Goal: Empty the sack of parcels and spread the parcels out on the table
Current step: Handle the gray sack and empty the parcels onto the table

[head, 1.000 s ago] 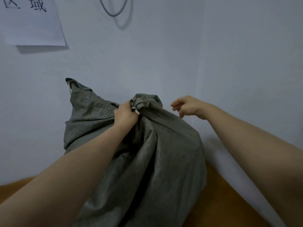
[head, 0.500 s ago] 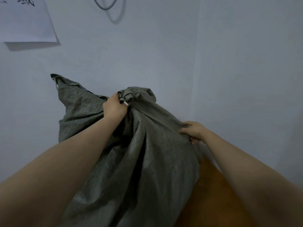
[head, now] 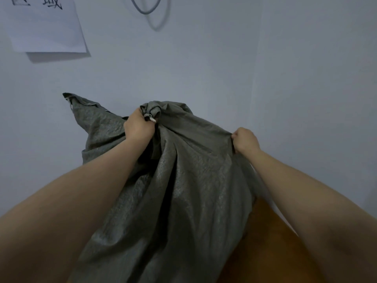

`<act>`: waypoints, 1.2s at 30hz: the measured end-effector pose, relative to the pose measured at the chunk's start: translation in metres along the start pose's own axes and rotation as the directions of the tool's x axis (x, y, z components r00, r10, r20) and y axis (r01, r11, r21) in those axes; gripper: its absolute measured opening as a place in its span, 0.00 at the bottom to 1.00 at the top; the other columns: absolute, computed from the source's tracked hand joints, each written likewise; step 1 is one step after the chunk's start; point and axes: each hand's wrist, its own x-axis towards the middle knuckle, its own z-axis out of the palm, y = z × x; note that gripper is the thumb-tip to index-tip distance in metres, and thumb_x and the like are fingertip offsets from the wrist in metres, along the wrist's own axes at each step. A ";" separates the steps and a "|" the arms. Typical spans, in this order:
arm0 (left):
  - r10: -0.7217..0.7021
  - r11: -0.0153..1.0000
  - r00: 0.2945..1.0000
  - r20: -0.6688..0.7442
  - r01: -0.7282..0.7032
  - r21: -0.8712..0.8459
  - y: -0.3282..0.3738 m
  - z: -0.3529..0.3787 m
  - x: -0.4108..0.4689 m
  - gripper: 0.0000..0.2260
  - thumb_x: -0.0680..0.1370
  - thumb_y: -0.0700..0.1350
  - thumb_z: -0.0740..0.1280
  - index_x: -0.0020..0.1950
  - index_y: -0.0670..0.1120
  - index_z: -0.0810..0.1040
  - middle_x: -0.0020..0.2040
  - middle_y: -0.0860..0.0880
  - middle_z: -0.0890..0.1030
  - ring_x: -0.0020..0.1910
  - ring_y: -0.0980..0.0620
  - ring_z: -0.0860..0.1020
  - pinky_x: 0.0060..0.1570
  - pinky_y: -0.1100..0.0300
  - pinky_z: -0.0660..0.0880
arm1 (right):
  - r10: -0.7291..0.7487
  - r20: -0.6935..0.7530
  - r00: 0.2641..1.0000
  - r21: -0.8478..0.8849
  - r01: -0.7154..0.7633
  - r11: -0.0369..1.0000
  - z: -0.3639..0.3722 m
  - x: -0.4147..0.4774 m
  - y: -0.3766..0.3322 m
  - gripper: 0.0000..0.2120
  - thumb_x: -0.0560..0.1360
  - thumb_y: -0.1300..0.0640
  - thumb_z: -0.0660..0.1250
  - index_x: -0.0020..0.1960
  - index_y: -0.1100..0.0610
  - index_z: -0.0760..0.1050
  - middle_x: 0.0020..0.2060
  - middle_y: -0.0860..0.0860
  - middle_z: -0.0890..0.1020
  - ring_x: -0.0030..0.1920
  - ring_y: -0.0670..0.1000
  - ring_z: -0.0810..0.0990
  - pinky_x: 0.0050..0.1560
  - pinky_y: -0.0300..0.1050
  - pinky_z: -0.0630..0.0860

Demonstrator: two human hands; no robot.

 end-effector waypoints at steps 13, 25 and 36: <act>-0.023 1.000 0.991 -0.131 0.026 0.017 -0.004 -0.032 0.017 0.14 0.78 0.43 0.64 0.62 0.42 0.75 0.62 0.40 0.78 0.62 0.39 0.74 0.62 0.51 0.70 | -0.129 -0.073 0.989 0.006 0.130 0.991 -0.013 0.018 -0.056 0.18 0.77 0.66 0.56 0.28 0.61 0.64 0.33 0.58 0.71 0.40 0.55 0.72 0.39 0.43 0.61; -0.050 0.997 0.977 -0.207 0.061 0.048 -0.008 -0.046 0.029 0.14 0.77 0.42 0.65 0.61 0.38 0.74 0.61 0.37 0.77 0.62 0.38 0.74 0.60 0.50 0.69 | -0.238 -0.133 0.962 0.040 0.246 0.969 -0.023 0.016 -0.095 0.12 0.78 0.65 0.56 0.51 0.71 0.76 0.51 0.65 0.80 0.53 0.61 0.77 0.51 0.50 0.72; -0.064 0.995 0.970 -0.234 0.081 0.061 -0.011 -0.052 0.031 0.15 0.78 0.43 0.65 0.61 0.37 0.73 0.62 0.37 0.76 0.62 0.37 0.73 0.61 0.49 0.69 | -0.239 -0.196 0.951 0.145 0.269 0.952 -0.026 0.013 -0.110 0.12 0.80 0.64 0.55 0.50 0.70 0.75 0.46 0.59 0.79 0.49 0.56 0.76 0.51 0.50 0.71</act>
